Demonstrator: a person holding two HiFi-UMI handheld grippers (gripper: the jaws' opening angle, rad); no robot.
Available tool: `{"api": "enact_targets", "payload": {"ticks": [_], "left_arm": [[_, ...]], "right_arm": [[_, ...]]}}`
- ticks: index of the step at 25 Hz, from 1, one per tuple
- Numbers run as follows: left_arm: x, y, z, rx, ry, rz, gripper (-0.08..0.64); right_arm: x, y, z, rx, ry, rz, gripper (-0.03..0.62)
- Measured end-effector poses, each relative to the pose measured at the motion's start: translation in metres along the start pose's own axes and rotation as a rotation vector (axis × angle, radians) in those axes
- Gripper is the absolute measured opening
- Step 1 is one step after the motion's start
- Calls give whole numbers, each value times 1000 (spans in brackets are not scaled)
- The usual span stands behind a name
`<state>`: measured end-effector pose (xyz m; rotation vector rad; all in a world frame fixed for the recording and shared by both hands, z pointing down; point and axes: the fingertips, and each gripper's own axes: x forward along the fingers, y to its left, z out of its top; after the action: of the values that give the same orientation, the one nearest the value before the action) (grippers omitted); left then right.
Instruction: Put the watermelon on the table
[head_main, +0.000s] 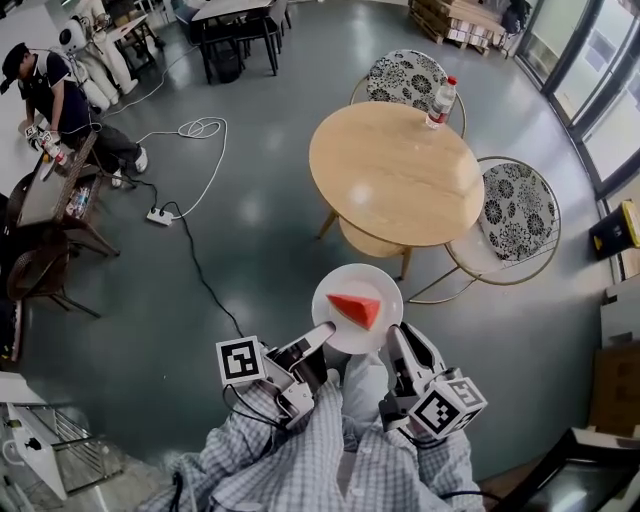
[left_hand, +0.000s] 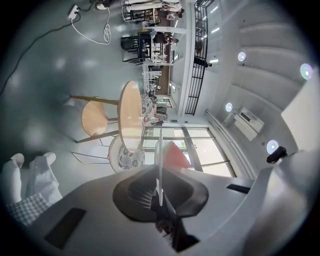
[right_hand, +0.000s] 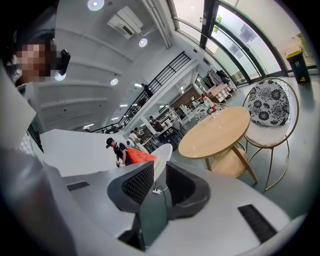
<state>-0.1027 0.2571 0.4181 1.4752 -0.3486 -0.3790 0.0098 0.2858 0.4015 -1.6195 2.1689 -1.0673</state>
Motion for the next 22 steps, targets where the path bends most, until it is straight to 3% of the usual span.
{"api": "enact_targets", "payload": {"ticks": [11, 22], "left_arm": [[11, -2, 28, -4, -60, 6, 28], [67, -4, 57, -1, -106, 8, 28]], "right_arm": [[35, -6, 12, 5, 55, 29, 80], [73, -41, 58, 5, 81, 70, 80]]}}
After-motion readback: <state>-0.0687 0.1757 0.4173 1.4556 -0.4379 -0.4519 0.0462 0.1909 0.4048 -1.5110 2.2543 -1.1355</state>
